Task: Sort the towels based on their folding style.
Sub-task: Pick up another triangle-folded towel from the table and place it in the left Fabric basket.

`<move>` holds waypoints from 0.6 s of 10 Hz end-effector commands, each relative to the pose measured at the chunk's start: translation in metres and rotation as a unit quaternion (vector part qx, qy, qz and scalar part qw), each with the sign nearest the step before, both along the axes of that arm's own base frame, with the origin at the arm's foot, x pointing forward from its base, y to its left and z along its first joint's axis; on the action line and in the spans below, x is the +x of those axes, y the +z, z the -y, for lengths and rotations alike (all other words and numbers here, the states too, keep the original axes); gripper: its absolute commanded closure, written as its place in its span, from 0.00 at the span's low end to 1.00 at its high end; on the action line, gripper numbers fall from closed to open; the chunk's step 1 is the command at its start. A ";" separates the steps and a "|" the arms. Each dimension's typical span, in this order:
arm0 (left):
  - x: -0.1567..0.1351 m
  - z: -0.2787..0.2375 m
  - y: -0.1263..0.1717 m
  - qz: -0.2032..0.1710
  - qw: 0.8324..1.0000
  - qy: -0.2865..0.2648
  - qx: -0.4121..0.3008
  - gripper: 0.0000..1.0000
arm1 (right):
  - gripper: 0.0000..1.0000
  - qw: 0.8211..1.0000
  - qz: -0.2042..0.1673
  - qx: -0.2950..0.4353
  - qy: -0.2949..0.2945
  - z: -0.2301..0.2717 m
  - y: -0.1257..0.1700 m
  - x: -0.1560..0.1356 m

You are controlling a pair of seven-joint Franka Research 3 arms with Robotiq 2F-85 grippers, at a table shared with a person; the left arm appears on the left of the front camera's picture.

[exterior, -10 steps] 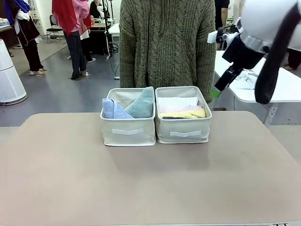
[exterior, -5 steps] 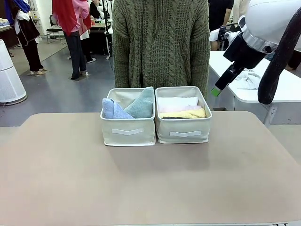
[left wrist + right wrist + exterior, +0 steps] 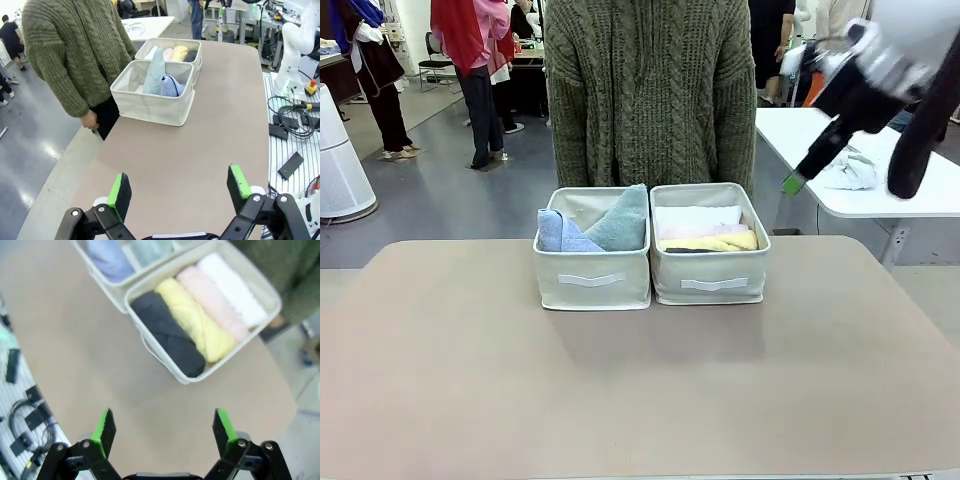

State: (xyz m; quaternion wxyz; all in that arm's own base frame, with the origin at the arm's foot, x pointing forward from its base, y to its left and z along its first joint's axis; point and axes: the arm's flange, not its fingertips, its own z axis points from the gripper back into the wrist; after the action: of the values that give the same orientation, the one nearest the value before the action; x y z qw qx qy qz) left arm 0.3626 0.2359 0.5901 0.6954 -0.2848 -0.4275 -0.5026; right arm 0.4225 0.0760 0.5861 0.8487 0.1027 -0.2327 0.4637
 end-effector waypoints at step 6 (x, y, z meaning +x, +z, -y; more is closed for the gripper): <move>-0.002 -0.001 0.000 0.005 1.000 -0.006 0.004 0.00 | 0.00 0.962 -0.005 0.208 0.177 0.220 0.005 0.021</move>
State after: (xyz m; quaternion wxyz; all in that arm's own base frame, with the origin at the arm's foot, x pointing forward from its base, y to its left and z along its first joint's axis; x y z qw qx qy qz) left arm 0.3624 0.2360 0.5902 0.6955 -0.2847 -0.4275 -0.5025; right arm 0.4228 -0.1249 0.5953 0.7201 0.3121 -0.3277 0.5260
